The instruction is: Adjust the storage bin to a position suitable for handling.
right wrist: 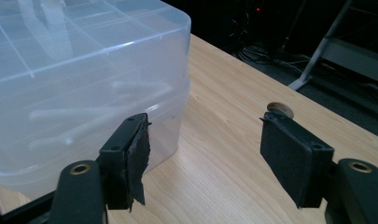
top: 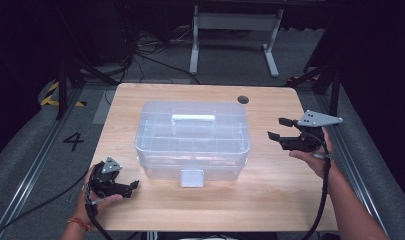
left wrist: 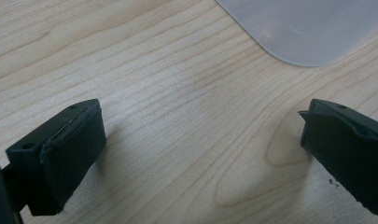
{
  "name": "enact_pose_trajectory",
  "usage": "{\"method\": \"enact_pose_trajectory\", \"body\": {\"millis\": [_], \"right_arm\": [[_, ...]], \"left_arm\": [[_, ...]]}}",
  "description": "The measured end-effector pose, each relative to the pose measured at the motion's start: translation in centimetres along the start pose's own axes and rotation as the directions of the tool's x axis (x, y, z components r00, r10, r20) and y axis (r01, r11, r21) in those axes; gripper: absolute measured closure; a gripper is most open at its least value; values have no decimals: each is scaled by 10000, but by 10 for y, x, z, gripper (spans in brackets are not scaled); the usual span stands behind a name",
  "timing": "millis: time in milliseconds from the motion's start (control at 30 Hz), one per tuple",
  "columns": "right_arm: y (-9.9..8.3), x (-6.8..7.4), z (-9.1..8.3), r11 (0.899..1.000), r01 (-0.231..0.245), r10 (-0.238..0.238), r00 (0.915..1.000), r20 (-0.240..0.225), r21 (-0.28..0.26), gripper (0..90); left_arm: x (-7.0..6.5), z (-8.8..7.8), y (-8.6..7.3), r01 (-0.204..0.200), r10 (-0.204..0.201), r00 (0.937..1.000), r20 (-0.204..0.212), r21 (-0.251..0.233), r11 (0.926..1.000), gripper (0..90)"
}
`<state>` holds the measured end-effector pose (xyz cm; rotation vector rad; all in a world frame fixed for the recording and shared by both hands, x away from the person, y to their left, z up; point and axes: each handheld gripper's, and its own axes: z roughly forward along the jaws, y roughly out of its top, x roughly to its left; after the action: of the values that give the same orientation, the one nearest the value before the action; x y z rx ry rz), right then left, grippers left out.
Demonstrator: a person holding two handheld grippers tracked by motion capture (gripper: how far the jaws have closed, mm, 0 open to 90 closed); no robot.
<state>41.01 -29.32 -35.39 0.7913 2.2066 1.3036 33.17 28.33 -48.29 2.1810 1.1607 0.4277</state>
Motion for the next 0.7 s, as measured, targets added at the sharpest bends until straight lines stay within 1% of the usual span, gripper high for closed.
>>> {"method": "enact_pose_trajectory", "body": {"millis": [67,133,367,533,600,667,700], "right_arm": [[3,0,2,10000,63,-63,10000,54,-33,340],[6,0,3,10000,45,-45,10000,-15,-28,340],[22,4,10,9995,249,-250,9997,-62,-181,349],[35,9,14,9986,426,-430,9990,-132,-322,352],[37,10,15,9983,483,-488,9987,-146,-323,352],[45,16,21,9979,582,-591,9978,-307,-291,352],[45,16,21,9979,582,-591,9978,-307,-291,352]], "left_arm": [[0,0,0,5,-5,10000,-2,-4,10000,4],[0,0,0,-2,2,10000,-1,0,10000,4],[0,0,0,8,-8,10000,-1,-5,10000,5],[0,0,0,5,-5,10000,-3,-7,10000,5],[0,0,0,5,-5,10000,-2,-5,10000,5],[0,0,0,-3,3,10000,1,-10,10000,5],[0,0,0,8,-8,10000,-2,-7,10000,5]]}}
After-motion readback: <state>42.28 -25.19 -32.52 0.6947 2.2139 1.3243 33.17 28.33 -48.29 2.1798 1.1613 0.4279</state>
